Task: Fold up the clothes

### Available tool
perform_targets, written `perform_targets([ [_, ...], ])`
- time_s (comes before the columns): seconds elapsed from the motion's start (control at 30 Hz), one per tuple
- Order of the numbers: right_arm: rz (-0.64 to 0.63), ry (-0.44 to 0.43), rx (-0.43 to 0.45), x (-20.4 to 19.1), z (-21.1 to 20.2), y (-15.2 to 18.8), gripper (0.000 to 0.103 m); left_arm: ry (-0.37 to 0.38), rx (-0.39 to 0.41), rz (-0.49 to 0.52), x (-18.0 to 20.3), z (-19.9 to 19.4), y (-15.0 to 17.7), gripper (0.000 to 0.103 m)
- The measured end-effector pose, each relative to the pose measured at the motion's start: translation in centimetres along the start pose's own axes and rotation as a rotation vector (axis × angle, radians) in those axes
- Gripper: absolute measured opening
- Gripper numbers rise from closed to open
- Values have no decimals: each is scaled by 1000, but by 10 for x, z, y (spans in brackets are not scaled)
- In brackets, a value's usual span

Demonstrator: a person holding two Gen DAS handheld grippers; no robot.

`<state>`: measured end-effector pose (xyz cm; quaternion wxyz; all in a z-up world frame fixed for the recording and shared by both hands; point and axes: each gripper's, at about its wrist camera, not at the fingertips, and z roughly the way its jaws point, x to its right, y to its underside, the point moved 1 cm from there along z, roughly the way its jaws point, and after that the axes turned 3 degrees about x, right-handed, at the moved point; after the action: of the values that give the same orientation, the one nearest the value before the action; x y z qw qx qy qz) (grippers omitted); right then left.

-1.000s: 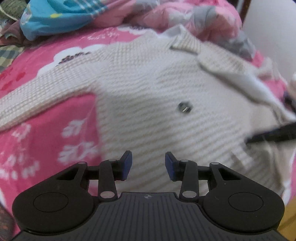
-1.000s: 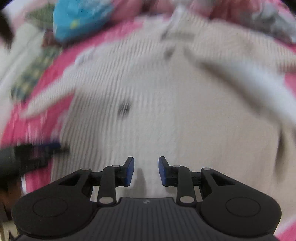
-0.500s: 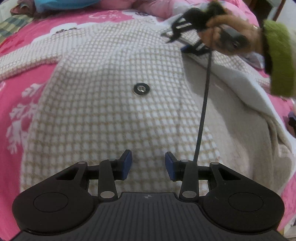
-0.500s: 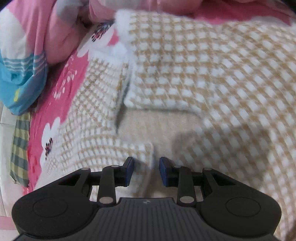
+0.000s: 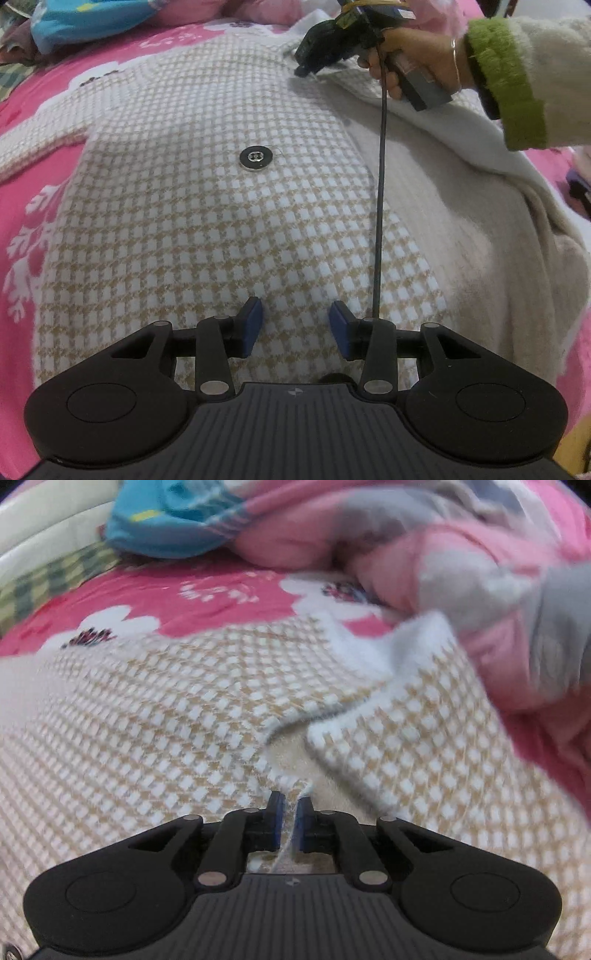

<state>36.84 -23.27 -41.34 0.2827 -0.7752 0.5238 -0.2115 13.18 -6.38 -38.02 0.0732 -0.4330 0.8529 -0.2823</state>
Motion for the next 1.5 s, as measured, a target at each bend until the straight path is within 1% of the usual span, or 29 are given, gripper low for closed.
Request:
perform_targets([
  [0.03, 10, 20, 0, 0, -7, -3, 20, 8, -2, -11, -2, 0, -1, 41],
  [0.07, 29, 47, 9, 2, -17, -6, 21, 15, -3, -20, -5, -1, -1, 41],
  [0.13, 44, 94, 43, 6, -34, -12, 21, 22, -5, -24, -6, -2, -1, 42],
  [0.17, 45, 81, 68, 6, -45, -17, 22, 22, -6, -22, -6, -3, -1, 42],
  [0.2, 51, 34, 85, 4, -54, -20, 22, 23, -6, -20, -6, -4, -1, 42],
  [0.27, 37, -113, 57, -6, -55, -18, 22, 26, -9, -30, -7, -5, 0, 42],
  [0.3, 29, -182, 35, -11, -54, -16, 22, 30, -13, -42, -8, -5, 1, 42],
  [0.33, 17, -220, -32, -17, -45, -10, 22, 36, -19, -56, -8, -6, 2, 42],
  [0.37, -1, -217, -101, -23, -32, 0, 21, 45, -26, -73, -9, -9, 3, 42],
  [0.43, -37, -189, -107, -28, -24, 14, 21, 68, -45, -109, -14, -18, 4, 42],
  [0.5, 20, -184, -123, -24, -44, 10, 21, 94, -52, -146, -23, -36, 5, 42],
  [0.6, 116, -276, -65, -18, -103, 15, 22, 164, -38, -213, -43, -68, 4, 42],
  [0.67, 177, -337, -57, -13, -141, 29, 22, 200, -32, -244, -57, -84, 1, 42],
  [0.7, 205, -376, -71, -17, -153, 39, 22, 211, -32, -253, -64, -88, 0, 42],
  [0.77, 256, -449, -99, -27, -175, 60, 22, 207, -48, -226, -69, -87, -1, 42],
  [0.83, 265, -466, -139, -53, -186, 88, 22, 207, -88, -153, -65, -74, 3, 42],
  [0.87, 274, -449, -176, -66, -184, 104, 22, 206, -112, -114, -61, -63, 7, 42],
  [0.93, 266, -355, -296, -89, -173, 143, 23, 184, -178, -22, -49, -39, 20, 42],
  [0.97, 271, -312, -342, -98, -170, 160, 21, 180, -188, 10, -45, -32, 25, 42],
  [1.03, 360, -271, -314, -100, -192, 168, 23, 182, -177, 72, -39, -33, 24, 42],
  [1.1, 459, -242, -284, -96, -221, 176, 24, 193, -172, 108, -36, -37, 21, 42],
  [1.13, 508, -229, -270, -92, -238, 180, 26, 198, -168, 120, -36, -40, 19, 42],
  [1.17, 544, -201, -268, -88, -256, 186, 31, 203, -163, 134, -34, -42, 18, 42],
  [1.2, 572, -151, -268, -81, -273, 195, 34, 209, -158, 150, -32, -45, 16, 42],
  [1.23, 586, -88, -263, -72, -289, 203, 34, 216, -152, 166, -30, -47, 15, 42],
  [1.3, 600, 64, -253, -50, -316, 218, 37, 235, -142, 187, -21, -48, 13, 42],
  [1.4, 535, 299, -269, -11, -332, 231, 45, 260, -135, 205, -6, -44, 10, 42],
  [1.47, 543, 387, -263, 20, -331, 234, 51, 266, -132, 212, 7, -36, 8, 42],
  [1.5, 590, 412, -253, 39, -330, 237, 58, 271, -132, 212, 13, -32, 7, 42],
])
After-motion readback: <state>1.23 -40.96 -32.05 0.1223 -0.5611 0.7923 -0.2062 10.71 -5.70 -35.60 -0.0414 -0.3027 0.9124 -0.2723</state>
